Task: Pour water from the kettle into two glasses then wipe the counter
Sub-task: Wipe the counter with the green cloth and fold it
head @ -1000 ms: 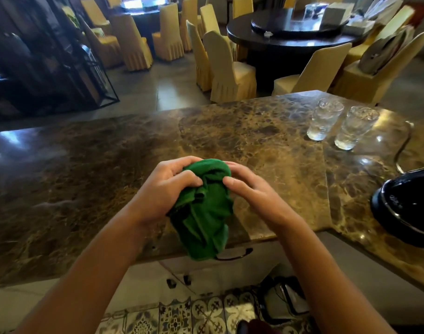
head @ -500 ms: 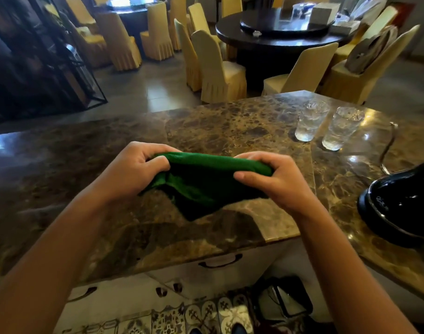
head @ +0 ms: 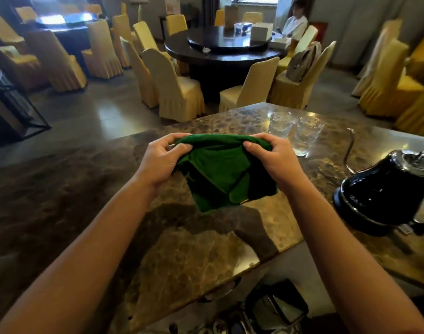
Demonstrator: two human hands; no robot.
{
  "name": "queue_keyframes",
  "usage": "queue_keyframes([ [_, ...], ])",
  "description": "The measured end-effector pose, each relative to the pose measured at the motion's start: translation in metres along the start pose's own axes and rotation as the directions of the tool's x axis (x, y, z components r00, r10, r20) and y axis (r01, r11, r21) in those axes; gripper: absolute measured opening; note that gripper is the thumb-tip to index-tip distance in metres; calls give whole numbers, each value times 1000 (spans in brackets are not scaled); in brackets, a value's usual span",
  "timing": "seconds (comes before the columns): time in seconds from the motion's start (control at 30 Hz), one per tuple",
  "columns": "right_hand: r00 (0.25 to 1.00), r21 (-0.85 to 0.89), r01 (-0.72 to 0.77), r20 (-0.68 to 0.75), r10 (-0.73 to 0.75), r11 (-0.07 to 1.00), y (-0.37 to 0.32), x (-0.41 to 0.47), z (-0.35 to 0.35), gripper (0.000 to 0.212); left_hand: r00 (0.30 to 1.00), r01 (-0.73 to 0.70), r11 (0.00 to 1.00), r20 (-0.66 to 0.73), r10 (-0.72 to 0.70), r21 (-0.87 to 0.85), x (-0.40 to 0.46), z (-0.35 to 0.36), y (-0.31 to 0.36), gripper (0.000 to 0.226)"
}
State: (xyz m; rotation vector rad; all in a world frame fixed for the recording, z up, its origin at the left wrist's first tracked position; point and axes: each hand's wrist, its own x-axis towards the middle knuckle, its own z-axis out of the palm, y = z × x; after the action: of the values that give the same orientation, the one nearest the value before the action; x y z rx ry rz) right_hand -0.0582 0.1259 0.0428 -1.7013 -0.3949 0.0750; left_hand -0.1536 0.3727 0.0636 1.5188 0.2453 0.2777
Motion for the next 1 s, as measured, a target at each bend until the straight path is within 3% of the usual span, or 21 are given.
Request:
queue_keyframes([
  [0.37,993,-117,-80,82,90,990,66,101,-20,5,995,95,993,-30,-93,75,98,25,-47,20],
  [0.5,965,-149,-142,199,170,979,89,137,-22,15,979,203,979,-34,-202,26,126,24,-64,19],
  [0.63,937,-122,-261,207,282,958,114,162,-15,15,950,310,950,-50,-309,20,159,27,-84,17],
  [0.8,924,-111,-330,165,345,937,157,183,0,8,874,483,862,-35,-484,152,206,25,-118,15],
  [0.93,960,-226,-225,114,255,948,171,196,6,19,905,421,852,-80,-418,312,230,25,-128,13],
  [1.0,975,-341,-152,104,198,928,175,202,10,22,946,307,779,-83,-314,547,243,26,-134,10],
])
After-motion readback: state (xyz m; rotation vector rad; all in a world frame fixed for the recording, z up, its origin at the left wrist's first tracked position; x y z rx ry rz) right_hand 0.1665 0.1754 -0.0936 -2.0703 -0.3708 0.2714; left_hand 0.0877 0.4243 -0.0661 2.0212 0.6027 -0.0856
